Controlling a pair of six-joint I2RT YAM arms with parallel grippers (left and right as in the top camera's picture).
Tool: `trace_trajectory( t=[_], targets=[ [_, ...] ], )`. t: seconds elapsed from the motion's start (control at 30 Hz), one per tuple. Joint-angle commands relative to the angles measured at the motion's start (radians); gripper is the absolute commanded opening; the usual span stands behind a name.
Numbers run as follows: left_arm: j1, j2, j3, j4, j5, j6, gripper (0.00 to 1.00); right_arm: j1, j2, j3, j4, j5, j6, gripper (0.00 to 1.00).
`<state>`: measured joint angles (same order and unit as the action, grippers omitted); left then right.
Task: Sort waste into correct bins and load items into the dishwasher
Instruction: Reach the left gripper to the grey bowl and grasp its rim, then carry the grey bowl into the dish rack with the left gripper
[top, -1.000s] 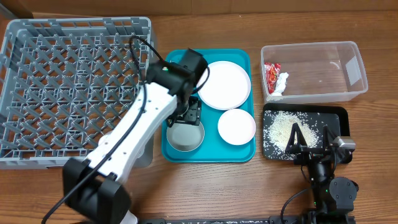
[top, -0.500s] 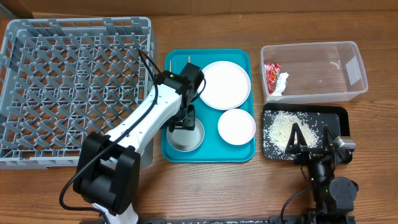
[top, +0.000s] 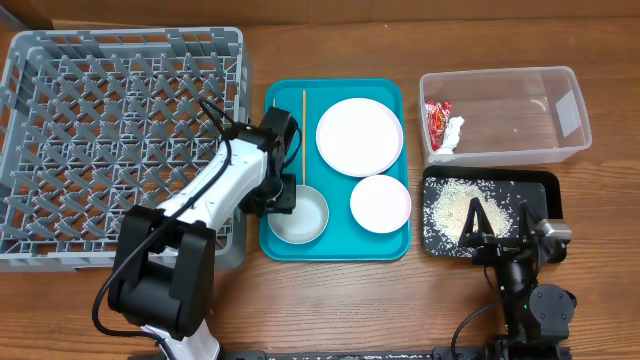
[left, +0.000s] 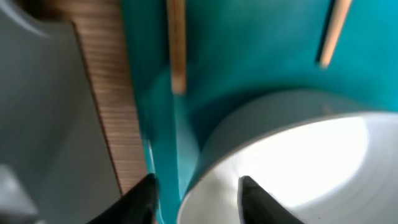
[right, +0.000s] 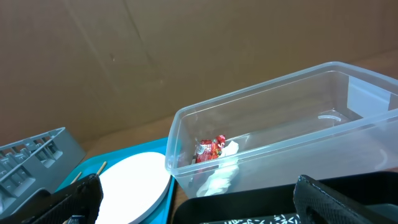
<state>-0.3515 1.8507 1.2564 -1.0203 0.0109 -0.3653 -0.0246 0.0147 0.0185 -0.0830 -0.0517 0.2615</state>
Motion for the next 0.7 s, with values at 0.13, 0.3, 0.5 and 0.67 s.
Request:
trace_trajectory(
  t=[0.13,0.3,0.5,0.67],
  targets=[
    [-0.002,0.006,-0.01,0.003,0.034,0.034,0.04,-0.004,-0.012,-0.011,0.005,0.005,0.0,1.0],
    [-0.002,-0.002,0.011,-0.023,0.03,0.032,0.04,-0.004,-0.012,-0.011,0.005,0.005,0.0,1.0],
    [0.019,-0.078,0.195,-0.198,-0.015,0.001,0.04,-0.004,-0.012,-0.011,0.005,0.005,0.0,1.0],
    [0.098,-0.17,0.47,-0.416,-0.226,-0.045,0.04,-0.004,-0.012,-0.011,0.005,0.006,0.0,1.0]
  ],
)
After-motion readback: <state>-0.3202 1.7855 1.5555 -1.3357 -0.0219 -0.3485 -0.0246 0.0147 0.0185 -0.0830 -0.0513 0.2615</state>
